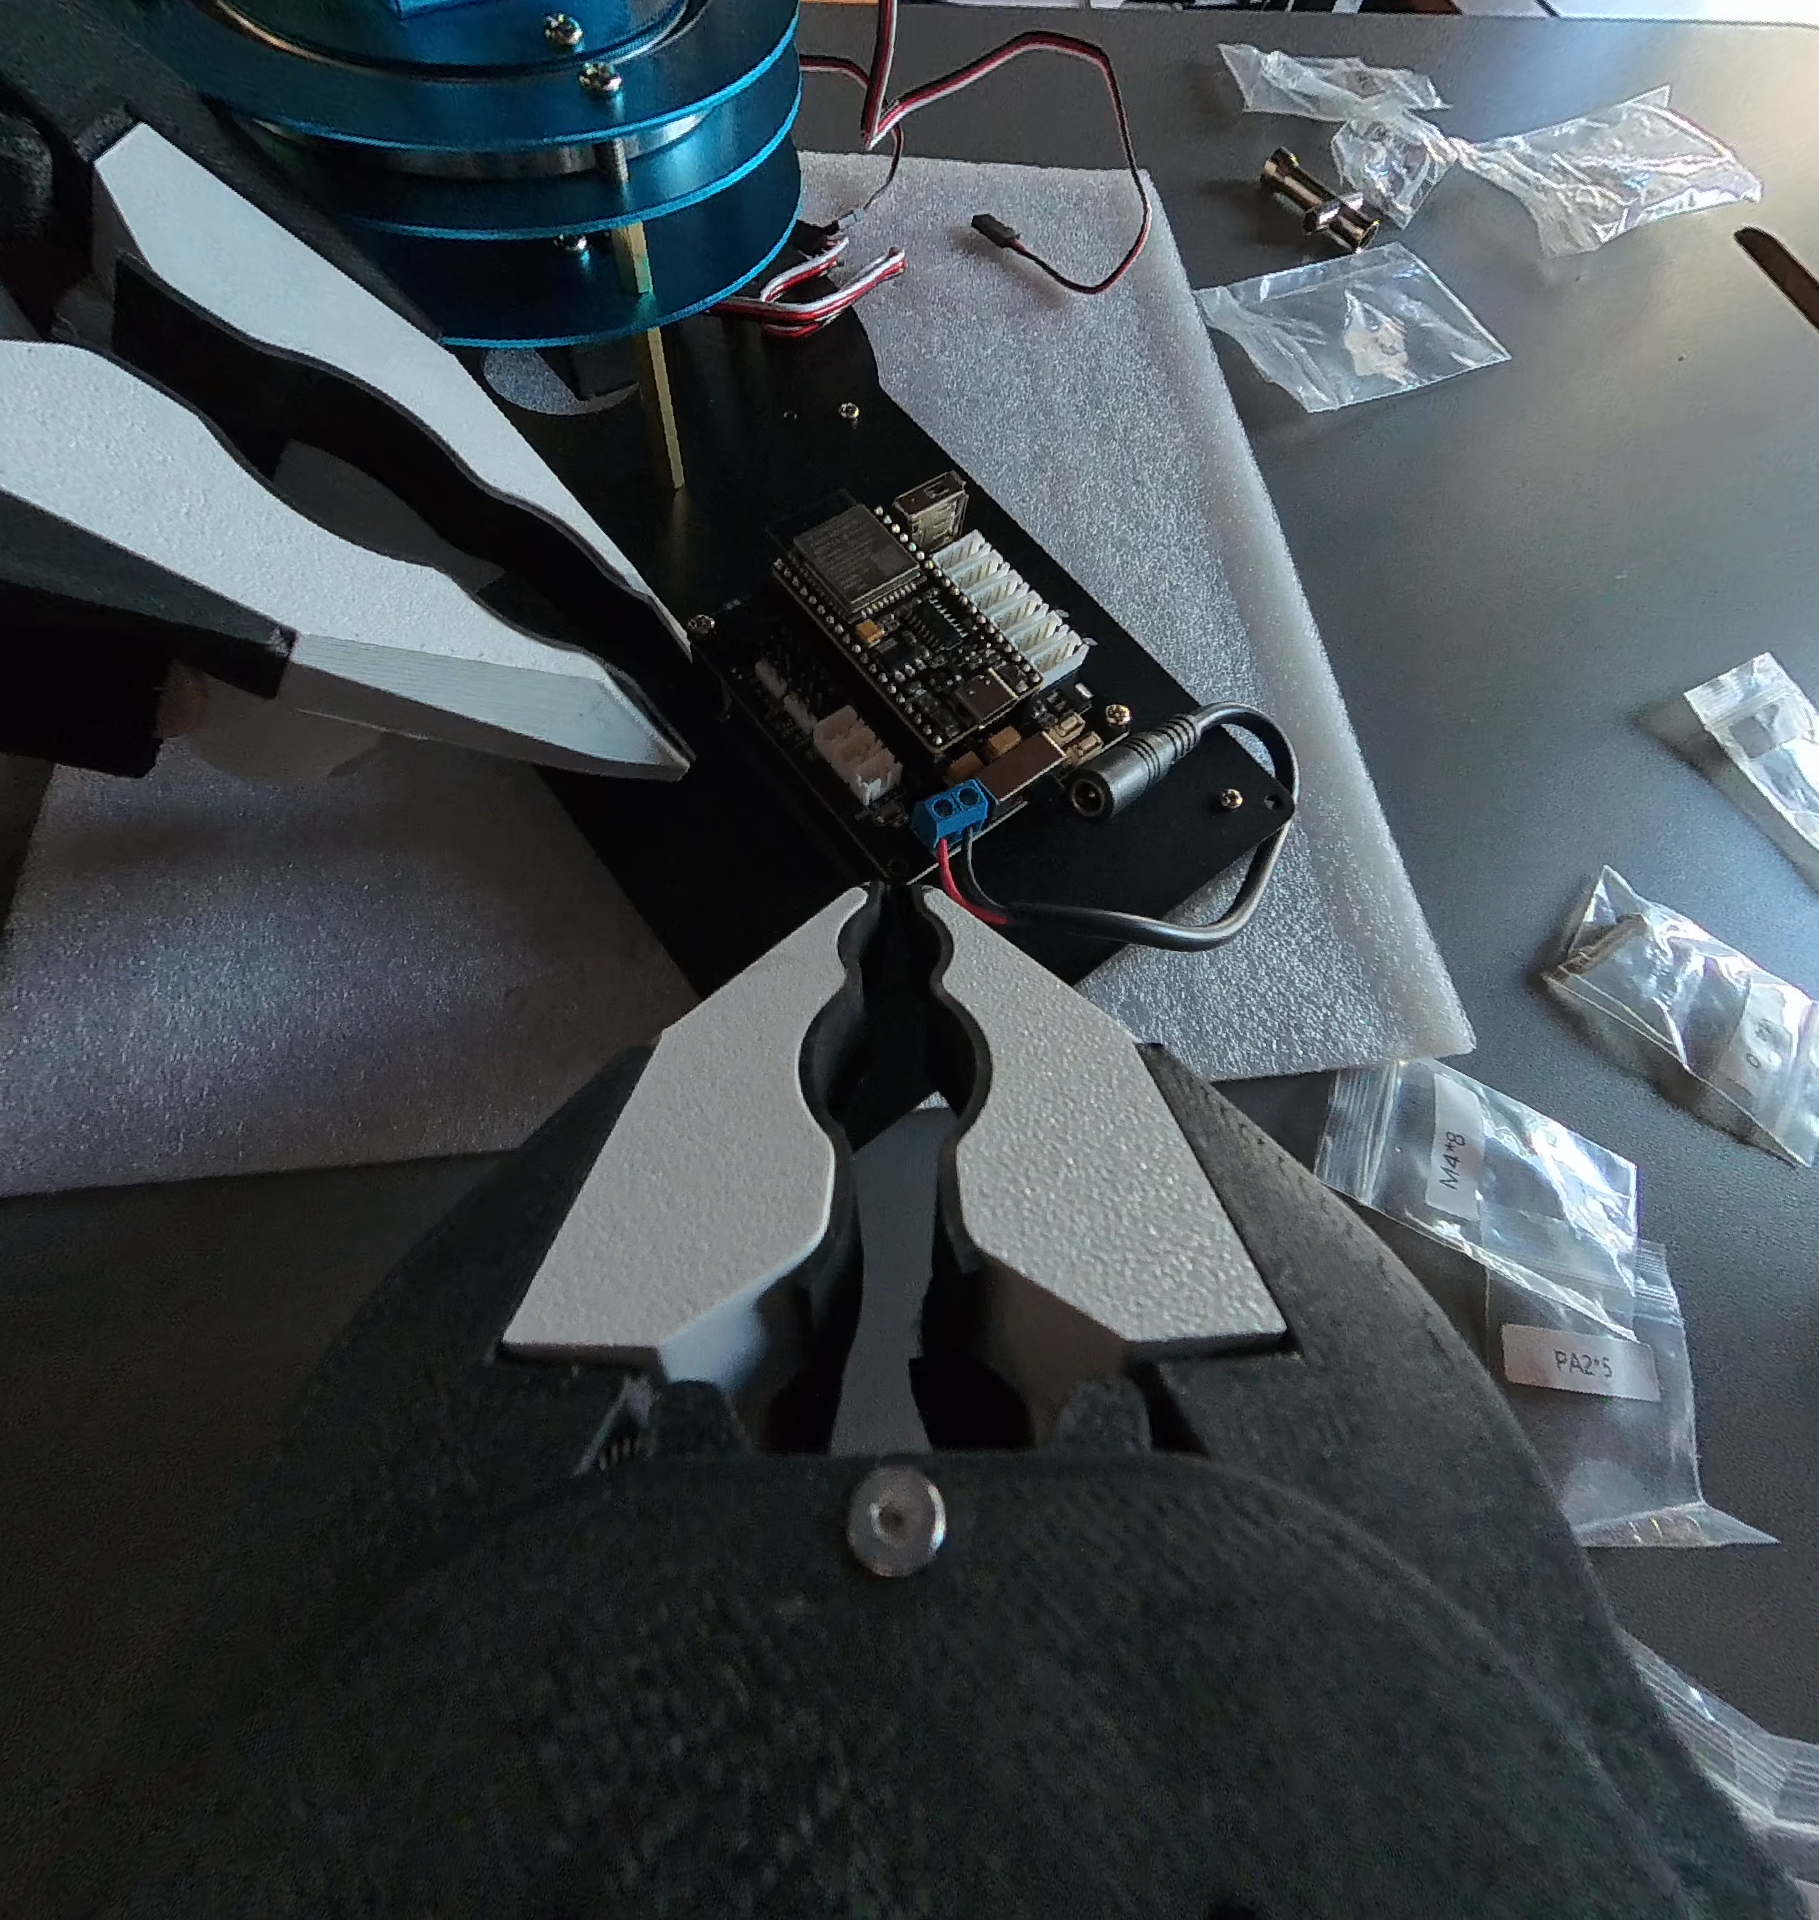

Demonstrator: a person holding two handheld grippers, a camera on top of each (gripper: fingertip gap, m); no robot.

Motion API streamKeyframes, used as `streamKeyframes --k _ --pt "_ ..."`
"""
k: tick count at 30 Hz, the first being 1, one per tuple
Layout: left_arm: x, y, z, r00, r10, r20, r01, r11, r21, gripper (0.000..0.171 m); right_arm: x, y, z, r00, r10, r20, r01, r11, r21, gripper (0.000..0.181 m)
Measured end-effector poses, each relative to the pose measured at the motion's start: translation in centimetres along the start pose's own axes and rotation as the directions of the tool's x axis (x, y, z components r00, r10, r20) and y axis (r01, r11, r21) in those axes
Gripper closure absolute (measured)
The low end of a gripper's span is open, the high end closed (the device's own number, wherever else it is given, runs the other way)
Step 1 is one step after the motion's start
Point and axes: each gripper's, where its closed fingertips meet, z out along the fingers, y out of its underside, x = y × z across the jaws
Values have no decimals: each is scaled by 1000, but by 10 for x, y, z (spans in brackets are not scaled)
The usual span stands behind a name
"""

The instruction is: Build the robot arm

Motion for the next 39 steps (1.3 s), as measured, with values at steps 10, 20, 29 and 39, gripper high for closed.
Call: streamKeyframes --k 10,20,29,39 --pt "2 4 -4 1000 -7 -19 6 1000 -31 150 -1 2 1 1000 -17 -1 17 1000 -13 179" --pt "1 10 -15 999 -37 -16 37 999 -37 149 -1 2 1 1000 -22 0 22 1000 -17 179" --pt "-2 4 -13 1000 -12 7 13 999 -34 150 0 4 0 1000 -28 1 28 999 -25 178" --pt "-3 3 -10 1000 9 26 -8 999 -47 151 0 4 -1 1000 -28 0 28 999 -24 178"
